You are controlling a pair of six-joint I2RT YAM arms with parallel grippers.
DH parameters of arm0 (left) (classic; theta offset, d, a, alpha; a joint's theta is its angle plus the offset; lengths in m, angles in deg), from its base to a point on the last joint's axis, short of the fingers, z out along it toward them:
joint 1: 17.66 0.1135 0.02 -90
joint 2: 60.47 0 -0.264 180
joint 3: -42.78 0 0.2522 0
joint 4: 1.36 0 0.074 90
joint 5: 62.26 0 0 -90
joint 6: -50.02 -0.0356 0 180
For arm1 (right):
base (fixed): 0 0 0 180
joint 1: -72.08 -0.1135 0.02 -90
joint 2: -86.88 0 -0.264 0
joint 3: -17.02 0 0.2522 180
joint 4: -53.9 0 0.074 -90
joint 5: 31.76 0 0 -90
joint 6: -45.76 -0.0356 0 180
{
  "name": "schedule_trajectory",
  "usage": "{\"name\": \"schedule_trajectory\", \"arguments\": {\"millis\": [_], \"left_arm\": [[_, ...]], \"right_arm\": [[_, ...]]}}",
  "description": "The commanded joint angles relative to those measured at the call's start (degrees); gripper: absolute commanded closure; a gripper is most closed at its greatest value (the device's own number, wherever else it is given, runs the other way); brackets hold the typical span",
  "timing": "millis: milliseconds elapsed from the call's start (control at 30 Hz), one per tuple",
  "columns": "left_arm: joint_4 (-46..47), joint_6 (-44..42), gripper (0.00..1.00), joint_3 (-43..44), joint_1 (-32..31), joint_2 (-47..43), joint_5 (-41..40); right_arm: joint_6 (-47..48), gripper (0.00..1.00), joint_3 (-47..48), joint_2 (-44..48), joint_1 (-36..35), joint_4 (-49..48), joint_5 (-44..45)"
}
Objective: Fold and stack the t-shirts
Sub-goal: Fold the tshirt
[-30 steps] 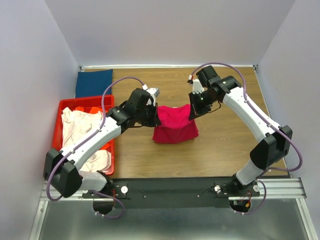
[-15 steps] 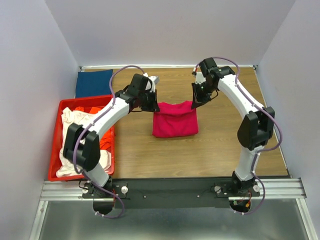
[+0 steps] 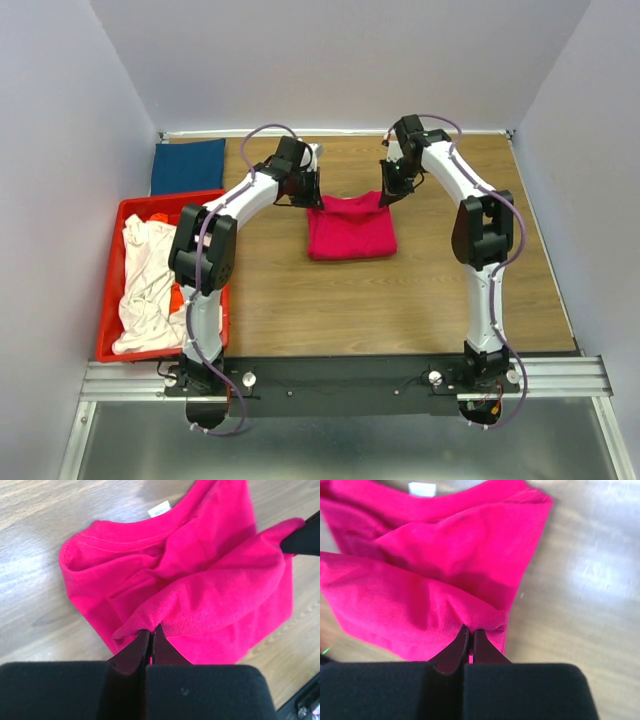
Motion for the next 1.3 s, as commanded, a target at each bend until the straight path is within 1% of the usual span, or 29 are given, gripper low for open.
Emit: {"name": "schedule_trajectory", "arguments": {"millis": [0,100,267,433,600,700,800,867,900,1000,1167,1267], "left_arm": [[2.6,0.78,1.0,1.78,1.84,2.7,-1.77],[4.44,1.48,1.0,2.49,2.37,4.11,-2.21],[9.44,2.62,1.0,1.44,2.98,5.08,-3.61],[11.65,3.85,1.0,-0.41,3.25,5.35,-2.91],[15.51,5.26,1.0,-5.5,3.34,-0.27,-4.05],[21.48,8.15,1.0,-11.47,3.42,-4.23,-5.55],[26.66,10.79,1.0,-16.57,3.51,-5.99,-5.99],[30.53,11.93,1.0,-19.55,3.51,-6.52,-5.38],[31.6,12.72,1.0,-20.27,3.51,-6.61,-5.29],[33.27,13.08,1.0,-21.42,3.51,-7.05,-5.2],[36.35,13.96,1.0,-23.96,3.6,-12.04,-8.18],[37.31,14.14,1.0,-25.28,3.6,-14.25,-9.15]], "right_arm": [[2.12,0.97,3.7,-4.61,0.47,-3.12,0.75],[1.86,0.94,5.29,-6.03,0.56,-5.05,1.28],[2.12,0.93,6.52,-7.87,0.56,-7.94,0.58],[2.82,0.94,5.56,-8.32,0.56,-9.8,-0.13],[2.91,0.95,2.05,-4.02,0.56,-14.01,-1.27],[2.91,0.94,-0.77,-2.17,0.56,-18.05,-2.41],[3.0,0.9,-2.7,-1.99,0.56,-20.69,-4.87],[2.74,0.83,-3.84,-1.99,0.56,-22.88,-6.01],[2.56,0.8,-4.72,-1.99,0.56,-23.51,-6.28],[2.03,0.76,-5.78,-1.64,0.56,-25.18,-6.81],[1.68,0.76,-6.4,0.64,0.56,-27.55,-6.55],[1.24,0.77,-5.7,1.96,0.56,-28.17,-6.63]]}}
